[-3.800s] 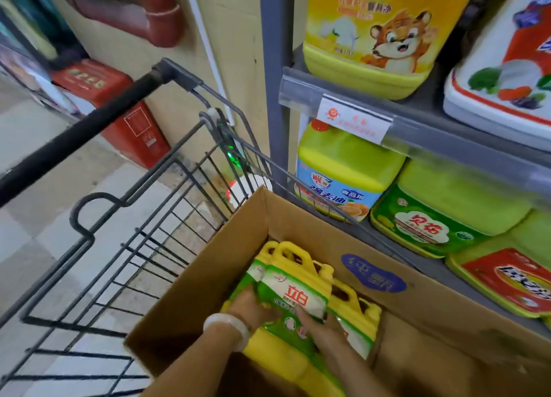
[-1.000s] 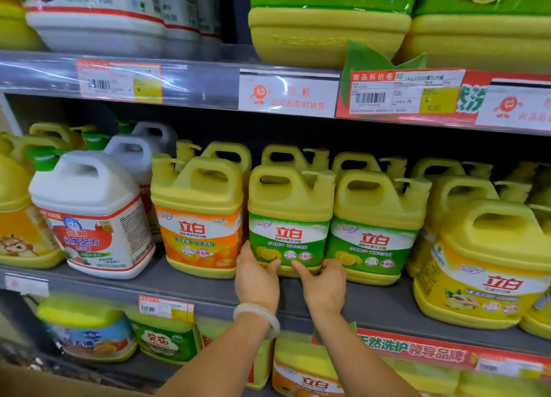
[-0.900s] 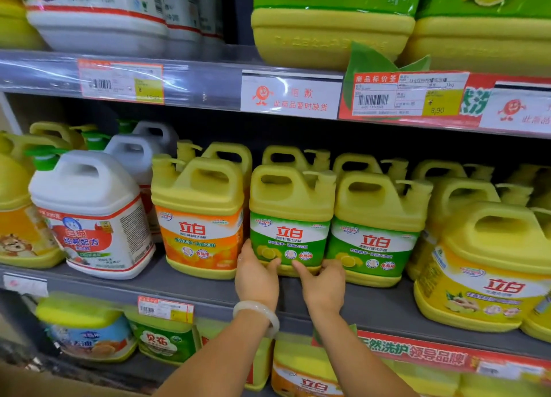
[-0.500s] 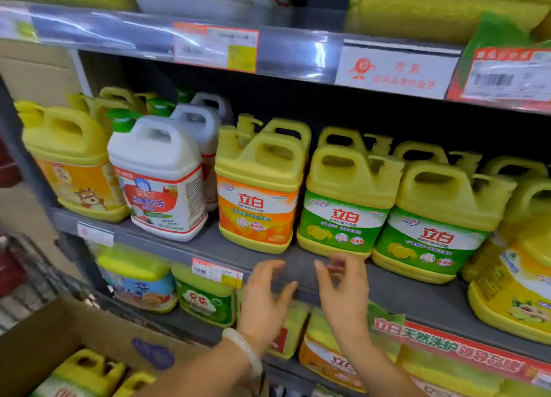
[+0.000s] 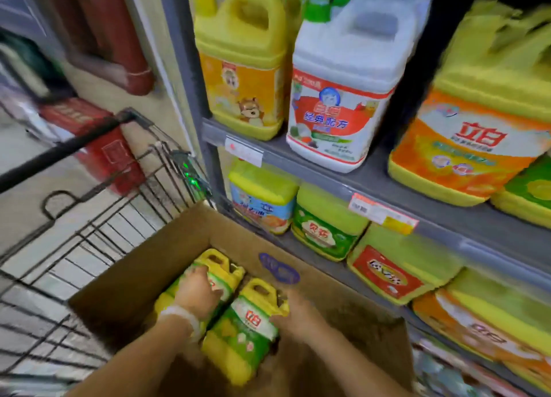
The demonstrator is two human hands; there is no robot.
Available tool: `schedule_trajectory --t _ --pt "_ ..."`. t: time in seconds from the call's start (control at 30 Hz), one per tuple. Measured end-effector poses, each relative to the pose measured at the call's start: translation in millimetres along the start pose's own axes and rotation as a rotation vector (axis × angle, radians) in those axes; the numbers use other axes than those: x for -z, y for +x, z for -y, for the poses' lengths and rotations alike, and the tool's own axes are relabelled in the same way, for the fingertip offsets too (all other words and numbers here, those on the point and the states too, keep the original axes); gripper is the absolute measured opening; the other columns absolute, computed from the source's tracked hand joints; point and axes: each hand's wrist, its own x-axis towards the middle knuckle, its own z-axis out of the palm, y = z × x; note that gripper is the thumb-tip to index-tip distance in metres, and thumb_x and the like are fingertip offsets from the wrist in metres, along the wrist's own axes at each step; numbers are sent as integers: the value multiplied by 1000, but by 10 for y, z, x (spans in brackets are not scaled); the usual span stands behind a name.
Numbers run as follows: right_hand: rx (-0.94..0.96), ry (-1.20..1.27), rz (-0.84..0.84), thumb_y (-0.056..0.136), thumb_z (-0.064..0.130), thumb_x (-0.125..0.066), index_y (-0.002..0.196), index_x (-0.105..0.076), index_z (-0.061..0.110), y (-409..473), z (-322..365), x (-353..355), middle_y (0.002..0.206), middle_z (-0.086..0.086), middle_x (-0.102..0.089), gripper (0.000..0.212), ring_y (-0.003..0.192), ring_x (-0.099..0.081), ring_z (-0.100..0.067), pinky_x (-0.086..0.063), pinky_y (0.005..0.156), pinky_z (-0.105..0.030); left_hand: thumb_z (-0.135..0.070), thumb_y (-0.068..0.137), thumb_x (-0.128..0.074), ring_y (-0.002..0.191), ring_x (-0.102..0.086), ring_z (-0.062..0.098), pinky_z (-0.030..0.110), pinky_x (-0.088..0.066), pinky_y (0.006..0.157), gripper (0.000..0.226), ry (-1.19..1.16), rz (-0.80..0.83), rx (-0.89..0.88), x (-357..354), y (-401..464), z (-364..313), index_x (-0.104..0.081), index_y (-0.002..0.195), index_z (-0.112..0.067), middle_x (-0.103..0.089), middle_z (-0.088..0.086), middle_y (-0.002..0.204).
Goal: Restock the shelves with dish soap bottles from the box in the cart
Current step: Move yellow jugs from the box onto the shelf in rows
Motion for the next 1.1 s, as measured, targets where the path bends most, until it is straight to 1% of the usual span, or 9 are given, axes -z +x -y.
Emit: schedule_trajectory --t 0.13,0.3,0.43,0.57,0.63,0.7,0.9,1.03,1.1 --pt "-225 203 75 87 30 -64 133 -38 9 239 -38 -547 137 -7 -48 57 124 -49 -22 -41 100 -28 -34 86 -63 122 -51 24 29 -41 99 49 76 264 -24 -294 166 416 -48 128 -12 -53 6 133" --pt "-356 429 -4 82 21 -71 132 -45 8 481 -220 -1025 134 -6 -53 58 124 -51 -24 -39 92 -19 -34 82 -69 122 -51 24 29 -41 97 62 60 431 -54 -795 406 580 -43 132 -9 -52 9 132" --pt "-495 617 -34 35 51 -90 133 -45 13 728 -494 -1442 133 -6 -56 115 119 -55 -23 -45 99 -32 -24 82 -66 119 -53 28 31 -44 94 54 43 478 -105 -1161 613 595 -45 129 -8 -56 10 128" --pt "-592 598 -80 15 70 -75 139 -40 15 814 -441 -1622 135 -9 -53 141 123 -50 -24 -39 100 -26 -26 90 -56 125 -48 31 36 -41 101 64 -19 519 -33 -1493 754 625 -27 143 -4 -49 15 137" --pt "-653 676 -131 25 67 -84 141 -39 15 844 -422 -1665 134 -10 -53 135 122 -52 -25 -40 100 -26 -28 91 -55 126 -48 31 37 -41 102 70 -21 521 28 -1569 755 617 -20 144 0 -46 17 139" --pt "-705 759 -146 52 49 -88 140 -40 12 886 -399 -1671 135 -10 -53 107 121 -53 -26 -42 96 -26 -30 90 -58 127 -46 32 36 -40 103 73 -26 515 69 -1579 744 578 -20 143 1 -44 17 139" --pt "-717 755 -118 70 38 -79 134 -48 12 928 -405 -1719 136 -10 -53 76 123 -53 -24 -41 103 -29 -39 75 -75 135 -38 28 32 -33 110 97 45 552 137 -1520 647 478 -15 142 -2 -38 13 144" --pt "-670 880 -117 54 29 -91 121 -60 16 736 -350 -1797 125 -8 -63 75 113 -60 -23 -48 99 -37 -51 44 -88 127 -49 25 33 -40 106 113 29 611 202 -1343 573 550 -37 133 -4 -51 8 134" --pt "-678 965 -123 29 42 -95 115 -64 19 640 -368 -1891 121 -6 -66 94 110 -62 -22 -49 98 -38 -46 49 -89 127 -49 25 32 -41 105 103 33 626 220 -1216 531 540 -40 130 -5 -53 7 133"
